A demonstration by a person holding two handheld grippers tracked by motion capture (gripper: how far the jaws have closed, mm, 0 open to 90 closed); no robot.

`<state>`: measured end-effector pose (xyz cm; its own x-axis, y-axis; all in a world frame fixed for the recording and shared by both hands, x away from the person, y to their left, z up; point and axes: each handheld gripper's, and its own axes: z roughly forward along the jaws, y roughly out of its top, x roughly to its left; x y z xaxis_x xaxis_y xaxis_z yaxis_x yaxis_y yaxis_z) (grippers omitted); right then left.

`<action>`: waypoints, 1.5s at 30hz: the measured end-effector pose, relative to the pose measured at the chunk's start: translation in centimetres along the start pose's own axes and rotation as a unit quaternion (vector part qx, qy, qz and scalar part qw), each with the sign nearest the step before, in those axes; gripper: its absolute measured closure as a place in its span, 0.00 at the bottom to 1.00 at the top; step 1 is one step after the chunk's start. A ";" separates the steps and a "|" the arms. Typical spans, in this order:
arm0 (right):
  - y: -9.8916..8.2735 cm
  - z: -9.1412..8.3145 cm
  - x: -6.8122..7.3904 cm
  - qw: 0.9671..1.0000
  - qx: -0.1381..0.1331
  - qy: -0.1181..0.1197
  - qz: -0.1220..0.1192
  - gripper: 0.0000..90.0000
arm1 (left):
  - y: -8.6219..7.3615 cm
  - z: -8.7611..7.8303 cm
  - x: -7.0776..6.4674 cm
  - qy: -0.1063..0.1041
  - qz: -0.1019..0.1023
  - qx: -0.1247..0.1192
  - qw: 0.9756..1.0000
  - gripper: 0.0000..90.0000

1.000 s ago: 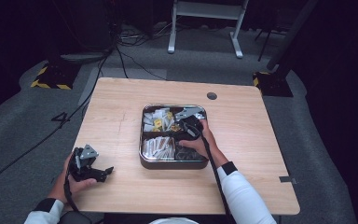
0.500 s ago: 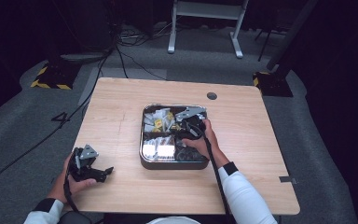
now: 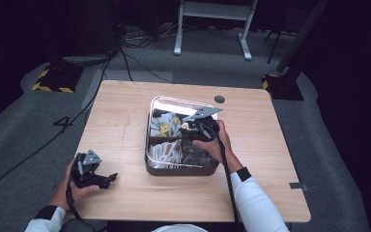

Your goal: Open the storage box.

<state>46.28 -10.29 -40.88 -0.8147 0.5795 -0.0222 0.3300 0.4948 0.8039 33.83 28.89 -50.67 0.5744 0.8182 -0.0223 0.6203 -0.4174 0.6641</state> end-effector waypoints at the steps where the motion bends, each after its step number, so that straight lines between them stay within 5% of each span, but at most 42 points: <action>1: 0.1 -0.4 -0.1 1.000 -0.005 -0.002 0.004 0.65 | 0.0 0.0 0.0 0.000 0.001 0.000 1.000 0.01; 19: 0.5 -2.2 -0.6 1.000 -0.014 -0.013 -0.003 0.65 | 0.0 0.0 0.0 0.000 0.002 0.000 1.000 0.01; 33: -1.7 -6.9 -3.4 0.999 -0.022 -0.033 0.007 0.65 | 0.0 0.0 0.0 0.000 0.002 0.000 1.000 0.01; 45: -3.1 -9.2 -4.5 0.999 -0.022 -0.047 0.016 0.65 | 0.0 0.0 0.1 -0.001 0.003 0.001 1.000 0.01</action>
<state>44.53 -20.35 -37.76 -0.7555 0.6532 -0.0504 0.3320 0.4481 0.8301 33.84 28.94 -50.65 0.5799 0.8144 -0.0202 0.6176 -0.4233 0.6629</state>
